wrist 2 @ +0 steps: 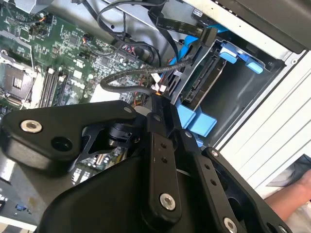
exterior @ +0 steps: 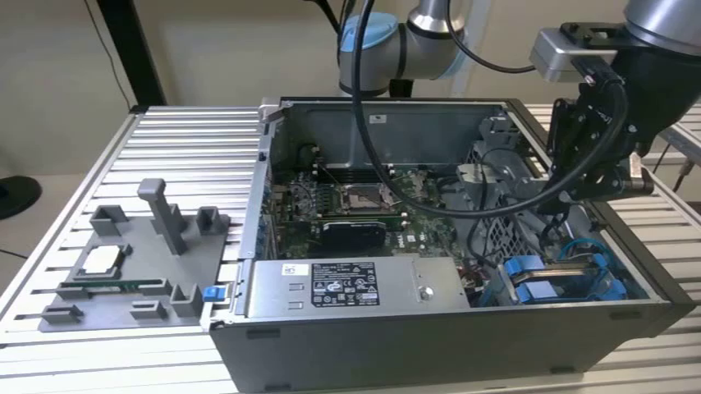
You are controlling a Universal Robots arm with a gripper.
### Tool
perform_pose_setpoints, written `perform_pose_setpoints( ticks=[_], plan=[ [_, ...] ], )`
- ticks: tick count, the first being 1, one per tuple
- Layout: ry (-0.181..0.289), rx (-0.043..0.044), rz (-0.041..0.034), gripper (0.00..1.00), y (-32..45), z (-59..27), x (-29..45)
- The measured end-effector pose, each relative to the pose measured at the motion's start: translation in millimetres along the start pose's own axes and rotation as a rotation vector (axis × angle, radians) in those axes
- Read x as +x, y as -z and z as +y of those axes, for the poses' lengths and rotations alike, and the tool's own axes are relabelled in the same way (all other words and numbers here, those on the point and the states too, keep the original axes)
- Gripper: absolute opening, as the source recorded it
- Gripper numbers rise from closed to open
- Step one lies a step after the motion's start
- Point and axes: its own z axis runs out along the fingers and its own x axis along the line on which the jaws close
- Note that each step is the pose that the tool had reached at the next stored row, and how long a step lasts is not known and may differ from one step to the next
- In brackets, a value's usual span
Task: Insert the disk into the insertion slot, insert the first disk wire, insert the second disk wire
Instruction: 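Insert the first disk wire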
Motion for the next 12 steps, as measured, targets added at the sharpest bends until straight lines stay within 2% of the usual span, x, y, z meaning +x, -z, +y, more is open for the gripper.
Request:
perform_pose_setpoints(
  ticks=[12],
  plan=[
    [0.0,0.0001,0.0007,0.0,-8.8,-6.3,-0.1]
  ],
)
